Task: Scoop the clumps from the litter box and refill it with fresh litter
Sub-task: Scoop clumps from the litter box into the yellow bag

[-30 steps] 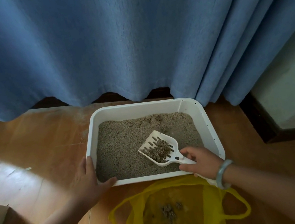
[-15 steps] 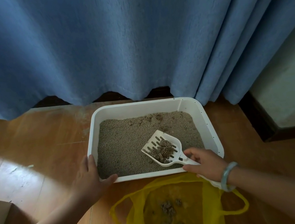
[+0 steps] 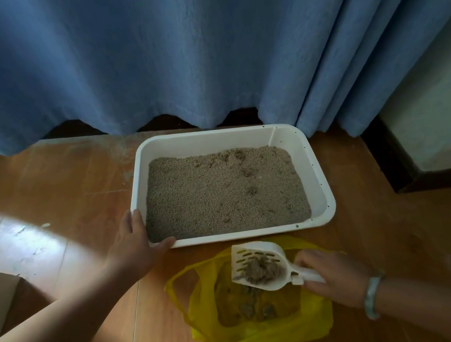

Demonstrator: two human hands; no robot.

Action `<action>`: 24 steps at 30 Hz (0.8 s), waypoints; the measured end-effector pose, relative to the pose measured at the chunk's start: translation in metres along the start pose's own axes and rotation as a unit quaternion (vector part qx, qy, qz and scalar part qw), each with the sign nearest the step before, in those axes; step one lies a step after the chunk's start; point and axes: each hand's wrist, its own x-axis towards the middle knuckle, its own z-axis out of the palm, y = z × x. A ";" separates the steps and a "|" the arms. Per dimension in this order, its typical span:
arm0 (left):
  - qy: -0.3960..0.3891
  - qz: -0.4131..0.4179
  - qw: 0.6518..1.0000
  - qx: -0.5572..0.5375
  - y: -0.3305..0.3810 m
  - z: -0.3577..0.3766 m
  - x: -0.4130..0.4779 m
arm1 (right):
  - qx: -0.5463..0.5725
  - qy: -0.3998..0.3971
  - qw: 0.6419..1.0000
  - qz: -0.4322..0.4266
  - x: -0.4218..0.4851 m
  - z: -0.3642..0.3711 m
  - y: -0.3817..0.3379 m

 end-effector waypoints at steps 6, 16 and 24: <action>0.004 0.004 1.000 0.004 0.000 0.000 0.002 | -0.153 0.075 0.981 -0.088 0.005 0.012 0.004; 0.013 0.010 1.000 -0.002 -0.002 0.001 0.004 | -0.197 0.146 0.952 -0.186 0.001 0.014 0.013; 0.017 0.012 1.000 -0.006 0.000 0.000 0.004 | 0.206 0.050 0.977 0.033 0.011 -0.008 -0.008</action>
